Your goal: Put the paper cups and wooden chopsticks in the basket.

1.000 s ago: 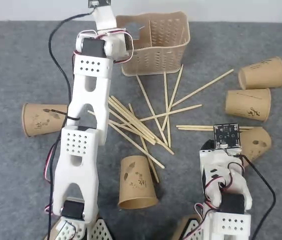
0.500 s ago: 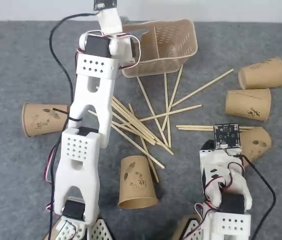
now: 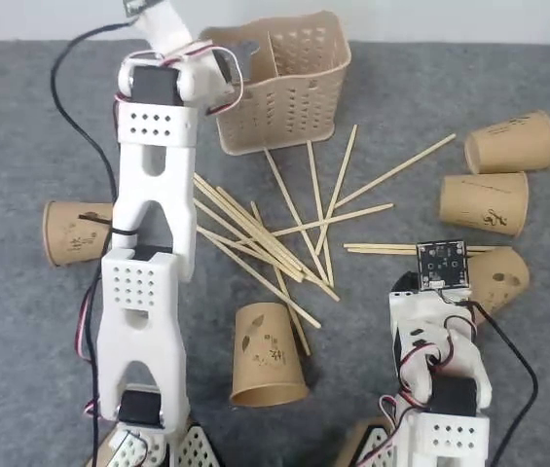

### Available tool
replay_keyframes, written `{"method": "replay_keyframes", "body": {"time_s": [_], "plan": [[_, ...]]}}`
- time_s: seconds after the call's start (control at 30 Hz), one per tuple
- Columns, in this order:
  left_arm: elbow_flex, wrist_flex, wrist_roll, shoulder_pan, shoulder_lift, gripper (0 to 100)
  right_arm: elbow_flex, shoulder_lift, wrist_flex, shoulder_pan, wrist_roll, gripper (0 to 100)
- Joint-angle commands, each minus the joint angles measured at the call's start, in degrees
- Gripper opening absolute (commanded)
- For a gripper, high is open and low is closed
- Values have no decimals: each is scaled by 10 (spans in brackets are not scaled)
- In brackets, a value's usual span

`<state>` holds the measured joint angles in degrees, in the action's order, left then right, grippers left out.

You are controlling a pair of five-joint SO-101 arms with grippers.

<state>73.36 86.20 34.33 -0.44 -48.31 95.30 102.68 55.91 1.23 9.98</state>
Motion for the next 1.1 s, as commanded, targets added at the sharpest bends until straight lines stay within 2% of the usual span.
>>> {"method": "replay_keyframes", "body": {"time_s": [0.0, 0.1, 0.27, 0.43, 0.6, 0.73, 0.83, 0.97, 1.07], "plan": [[25, -7, 10, -4, 51, 168, 13, -8, -11, 4, 11, 9], [85, 30, 11, 3, 51, 247, 13, -9, -17, 4, 11, 9], [235, 101, 11, 17, 52, 250, 13, -10, -17, 4, 11, 9], [175, 62, 11, 47, 61, 250, 13, -10, -17, 4, 11, 9], [114, -11, 11, 62, 37, 249, 13, -10, -17, 4, 11, 9], [81, -99, 9, 62, 6, 174, 13, -10, -17, 4, 11, 9], [71, -136, 7, 64, -25, 112, 13, -10, -17, 4, 11, 9], [70, -182, -24, 75, -83, 122, 13, -10, -17, 4, 11, 9], [73, -187, -38, 84, -114, 135, 13, -10, -17, 4, 11, 9]]}}
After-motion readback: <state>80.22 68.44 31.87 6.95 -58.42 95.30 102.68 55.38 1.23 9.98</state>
